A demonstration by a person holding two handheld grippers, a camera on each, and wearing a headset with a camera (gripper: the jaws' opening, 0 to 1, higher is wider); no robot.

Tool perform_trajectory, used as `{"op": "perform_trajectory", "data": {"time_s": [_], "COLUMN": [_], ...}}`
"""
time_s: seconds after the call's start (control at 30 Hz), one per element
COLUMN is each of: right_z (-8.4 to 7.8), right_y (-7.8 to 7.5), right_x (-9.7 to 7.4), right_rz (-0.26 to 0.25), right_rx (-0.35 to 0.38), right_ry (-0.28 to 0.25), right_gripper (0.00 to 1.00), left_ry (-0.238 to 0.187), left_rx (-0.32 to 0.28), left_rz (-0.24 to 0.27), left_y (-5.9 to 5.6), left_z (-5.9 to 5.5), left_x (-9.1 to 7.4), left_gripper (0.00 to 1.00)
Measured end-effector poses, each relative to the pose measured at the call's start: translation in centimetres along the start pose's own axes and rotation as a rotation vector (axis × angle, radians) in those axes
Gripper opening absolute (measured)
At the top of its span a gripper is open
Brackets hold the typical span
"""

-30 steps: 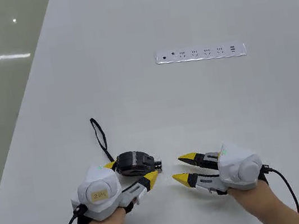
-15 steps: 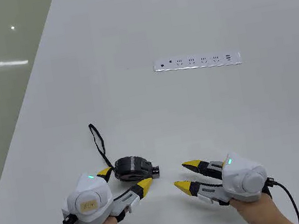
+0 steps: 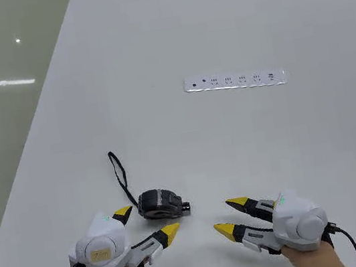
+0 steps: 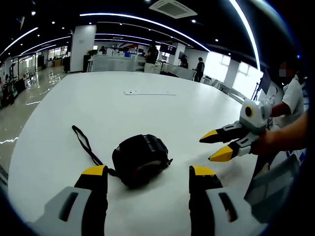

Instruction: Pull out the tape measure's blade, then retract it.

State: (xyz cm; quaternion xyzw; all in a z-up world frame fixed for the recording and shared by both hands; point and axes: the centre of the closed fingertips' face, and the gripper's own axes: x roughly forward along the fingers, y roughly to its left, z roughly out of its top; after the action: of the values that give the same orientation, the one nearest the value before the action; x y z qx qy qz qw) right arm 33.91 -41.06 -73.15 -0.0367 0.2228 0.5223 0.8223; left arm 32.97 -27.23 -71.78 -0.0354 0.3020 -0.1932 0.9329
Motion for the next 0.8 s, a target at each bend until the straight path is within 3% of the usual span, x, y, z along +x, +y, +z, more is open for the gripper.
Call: {"op": "perform_trajectory", "data": {"time_s": [0.33,0.8], "right_z": [-0.4,-0.5], "right_y": [0.2,0.4], "right_x": [-1.1,-3.1], "right_rz": [-0.029,-0.066], "right_rx": [-0.006,-0.002], "right_ry": [0.012,0.010], "right_gripper": [0.36,0.39], "left_ry": [0.010,0.026], "left_rx": [0.019,0.013], "left_rz": [-0.026,-0.036], "left_y": [-0.2,0.4], "left_z": [-0.7,-2.0], "left_x": [-1.2,-2.9], "left_gripper": [0.65,0.67]}}
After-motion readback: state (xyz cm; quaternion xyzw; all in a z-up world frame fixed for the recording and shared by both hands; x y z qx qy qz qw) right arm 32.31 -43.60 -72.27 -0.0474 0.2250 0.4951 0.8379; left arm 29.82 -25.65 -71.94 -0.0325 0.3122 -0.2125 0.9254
